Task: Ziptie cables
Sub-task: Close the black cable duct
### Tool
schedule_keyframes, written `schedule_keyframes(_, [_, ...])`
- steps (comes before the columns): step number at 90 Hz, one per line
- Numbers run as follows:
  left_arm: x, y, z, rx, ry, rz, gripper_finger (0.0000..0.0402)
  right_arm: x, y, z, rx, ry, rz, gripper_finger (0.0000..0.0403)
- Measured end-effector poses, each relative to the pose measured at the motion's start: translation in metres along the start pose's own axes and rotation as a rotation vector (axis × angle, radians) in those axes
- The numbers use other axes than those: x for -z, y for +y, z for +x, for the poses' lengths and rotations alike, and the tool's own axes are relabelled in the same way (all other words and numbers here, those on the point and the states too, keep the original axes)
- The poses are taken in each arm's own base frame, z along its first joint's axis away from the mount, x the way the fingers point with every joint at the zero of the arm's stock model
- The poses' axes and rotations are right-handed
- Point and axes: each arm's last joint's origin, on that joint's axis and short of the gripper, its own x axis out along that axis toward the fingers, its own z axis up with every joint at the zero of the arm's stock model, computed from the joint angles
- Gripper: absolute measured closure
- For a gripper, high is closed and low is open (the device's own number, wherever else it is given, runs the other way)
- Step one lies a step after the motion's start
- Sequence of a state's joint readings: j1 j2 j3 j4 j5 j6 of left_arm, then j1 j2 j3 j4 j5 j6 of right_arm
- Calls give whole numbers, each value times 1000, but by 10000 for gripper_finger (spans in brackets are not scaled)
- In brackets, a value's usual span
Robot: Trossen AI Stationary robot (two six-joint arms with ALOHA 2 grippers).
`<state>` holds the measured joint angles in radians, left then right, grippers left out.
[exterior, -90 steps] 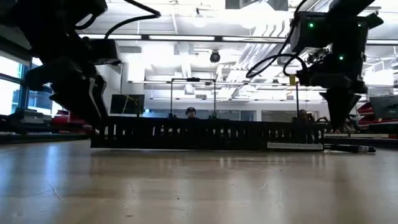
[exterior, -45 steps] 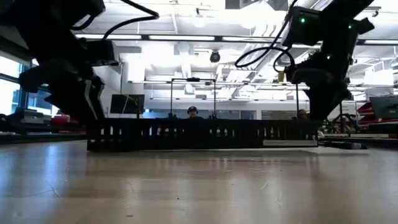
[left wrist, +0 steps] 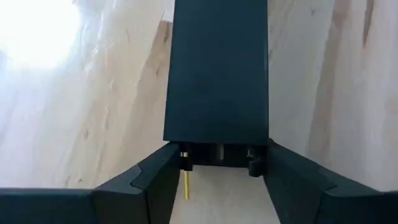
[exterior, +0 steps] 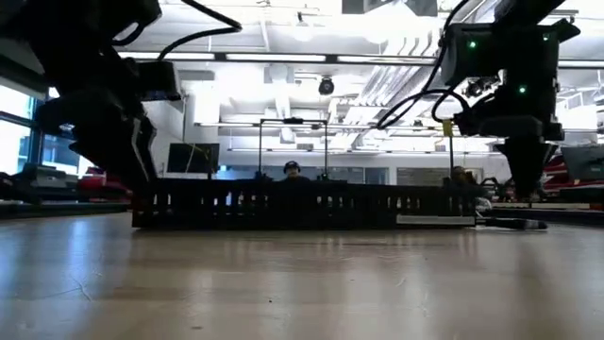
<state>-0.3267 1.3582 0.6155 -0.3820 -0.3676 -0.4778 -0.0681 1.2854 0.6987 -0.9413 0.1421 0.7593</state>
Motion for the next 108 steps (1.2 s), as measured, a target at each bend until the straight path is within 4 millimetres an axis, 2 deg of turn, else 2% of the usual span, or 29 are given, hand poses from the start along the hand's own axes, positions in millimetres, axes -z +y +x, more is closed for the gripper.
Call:
schedule_keyframes(19, [1,0,-1,18,31,20,144,-3,3,0,-38,-28,-1,403])
schedule_keyframes(31, [-4,0,-9,0,98,33,132,-3,3,0,-36,-26,-2,403])
schedule_keyframes(61, [-3,1,-10,-15,128,45,132,-7,5,0,-38,-91,-16,403])
schedule_keyframes(87, [-6,2,-7,-7,110,70,155,-8,0,6,-8,-100,-22,403])
schedule_keyframes(108, [-11,-1,-6,25,59,107,171,-18,10,13,-174,-202,-12,403])
